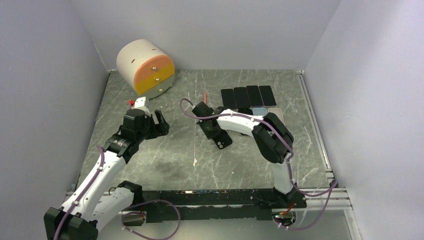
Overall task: Take the phone out of the phone case
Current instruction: Place the phone case at the center of the board.
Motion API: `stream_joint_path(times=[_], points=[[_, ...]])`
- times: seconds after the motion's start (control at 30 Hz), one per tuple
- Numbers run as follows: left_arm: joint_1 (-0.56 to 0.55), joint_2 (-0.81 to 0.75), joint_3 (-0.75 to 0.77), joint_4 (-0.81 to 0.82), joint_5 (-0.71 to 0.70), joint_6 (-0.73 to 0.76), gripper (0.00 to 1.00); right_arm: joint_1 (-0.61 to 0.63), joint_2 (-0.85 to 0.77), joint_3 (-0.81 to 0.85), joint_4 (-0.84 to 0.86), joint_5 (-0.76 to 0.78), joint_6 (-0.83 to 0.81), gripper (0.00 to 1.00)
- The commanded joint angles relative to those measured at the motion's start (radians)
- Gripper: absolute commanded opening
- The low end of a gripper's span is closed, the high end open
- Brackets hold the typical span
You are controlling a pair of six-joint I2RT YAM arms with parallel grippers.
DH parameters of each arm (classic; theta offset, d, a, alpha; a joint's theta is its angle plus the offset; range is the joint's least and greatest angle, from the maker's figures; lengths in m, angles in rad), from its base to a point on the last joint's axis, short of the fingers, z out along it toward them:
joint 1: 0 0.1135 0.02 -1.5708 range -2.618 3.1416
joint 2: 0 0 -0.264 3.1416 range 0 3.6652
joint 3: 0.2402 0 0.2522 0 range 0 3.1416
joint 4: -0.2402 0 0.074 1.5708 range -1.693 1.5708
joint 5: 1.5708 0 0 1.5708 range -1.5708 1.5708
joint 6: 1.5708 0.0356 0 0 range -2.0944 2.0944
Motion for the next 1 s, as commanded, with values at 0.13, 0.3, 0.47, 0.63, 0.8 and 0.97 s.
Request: stream_joint_path(times=[0.13, 0.3, 0.47, 0.63, 0.8, 0.97], points=[[0.005, 0.002, 0.019, 0.016, 0.004, 0.012, 0.86, -0.072, 0.036, 0.083, -0.043, 0.140, 0.028, 0.00], [0.005, -0.005, 0.018, 0.015, -0.001, 0.012, 0.86, -0.112, 0.046, 0.119, -0.044, 0.147, 0.071, 0.00], [0.007, -0.002, 0.019, 0.016, 0.001, 0.012, 0.86, -0.140, 0.062, 0.125, -0.041, 0.156, 0.123, 0.00], [0.008, -0.003, 0.019, 0.016, 0.000, 0.013, 0.86, -0.166, 0.070, 0.128, -0.033, 0.148, 0.167, 0.00], [0.010, 0.001, 0.021, 0.018, 0.004, 0.012, 0.86, -0.177, 0.082, 0.146, -0.053, 0.162, 0.231, 0.00], [0.012, -0.006, 0.019, 0.016, 0.001, 0.015, 0.86, -0.199, 0.073, 0.129, -0.041, 0.151, 0.254, 0.00]])
